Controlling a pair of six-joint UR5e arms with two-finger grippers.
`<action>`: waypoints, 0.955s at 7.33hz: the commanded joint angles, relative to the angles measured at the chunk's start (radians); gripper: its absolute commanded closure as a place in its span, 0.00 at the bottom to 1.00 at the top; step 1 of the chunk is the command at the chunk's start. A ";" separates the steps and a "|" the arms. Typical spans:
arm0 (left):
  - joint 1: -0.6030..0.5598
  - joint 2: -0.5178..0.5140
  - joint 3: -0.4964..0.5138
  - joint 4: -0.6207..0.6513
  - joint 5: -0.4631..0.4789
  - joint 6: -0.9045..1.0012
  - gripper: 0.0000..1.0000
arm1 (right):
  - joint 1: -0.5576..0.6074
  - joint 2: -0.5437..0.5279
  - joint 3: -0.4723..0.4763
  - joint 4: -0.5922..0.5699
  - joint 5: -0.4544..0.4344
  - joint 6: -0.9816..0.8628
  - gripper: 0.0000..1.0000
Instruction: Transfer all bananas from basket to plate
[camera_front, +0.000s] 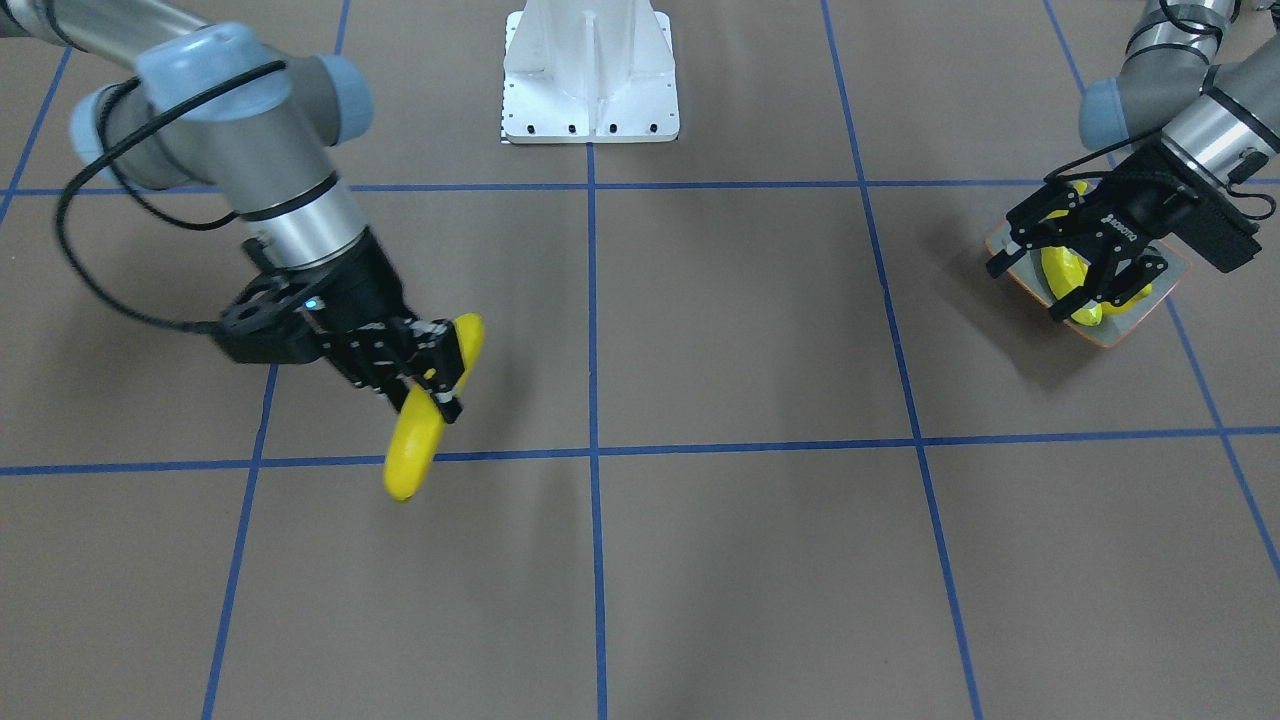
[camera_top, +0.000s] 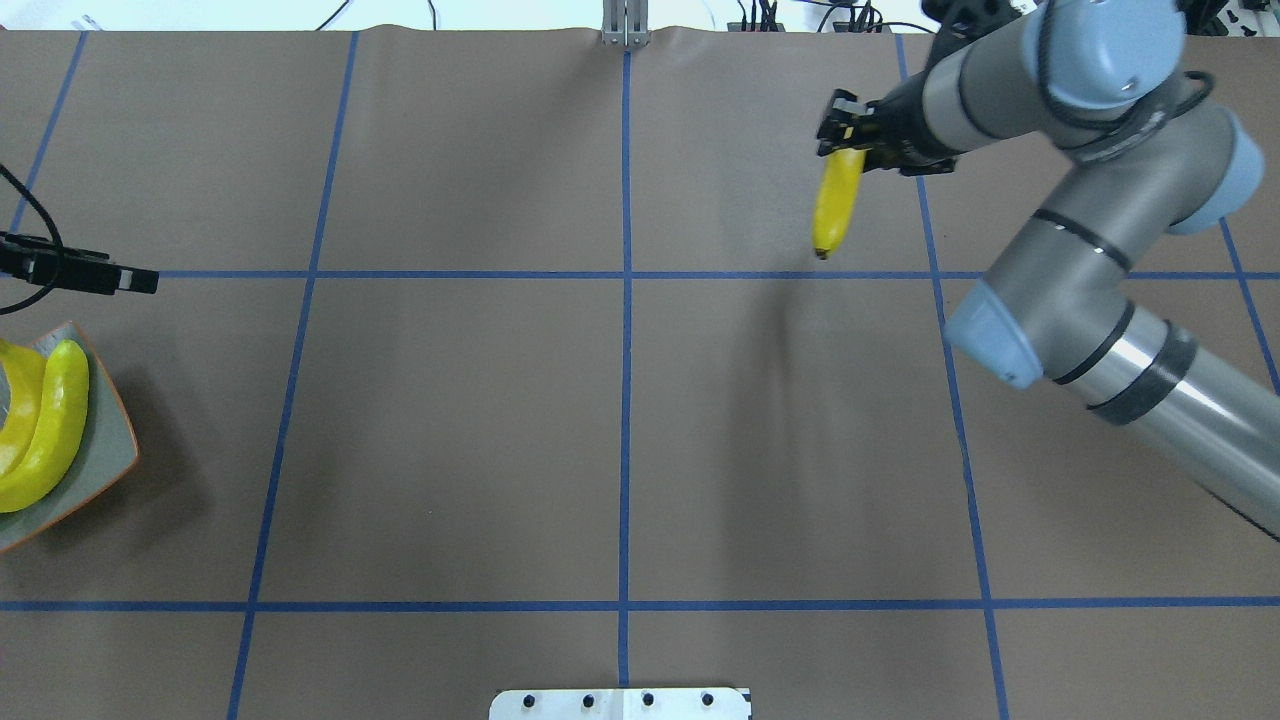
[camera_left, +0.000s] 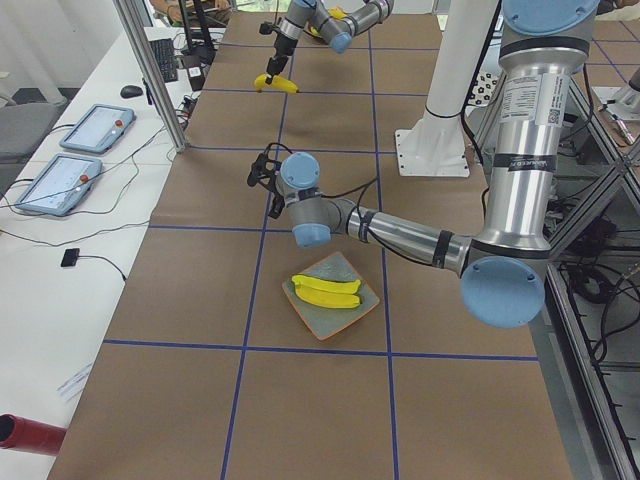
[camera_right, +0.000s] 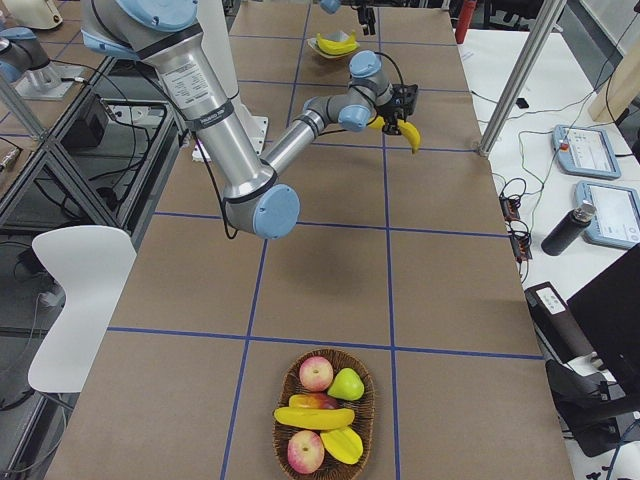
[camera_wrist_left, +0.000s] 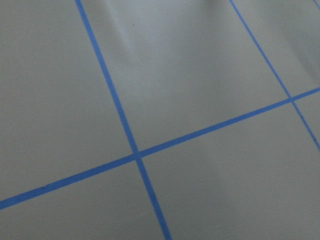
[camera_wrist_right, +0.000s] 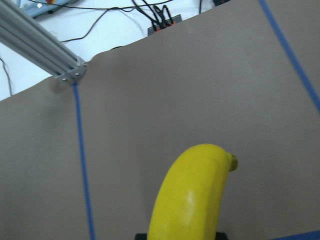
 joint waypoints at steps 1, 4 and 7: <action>0.061 -0.181 -0.007 -0.007 0.004 -0.344 0.00 | -0.116 0.064 -0.007 0.099 -0.156 0.141 1.00; 0.168 -0.269 -0.048 -0.002 0.009 -0.430 0.00 | -0.149 0.153 -0.037 0.097 -0.197 0.202 1.00; 0.213 -0.292 -0.050 -0.005 0.009 -0.432 0.00 | -0.199 0.153 -0.039 0.239 -0.221 0.205 1.00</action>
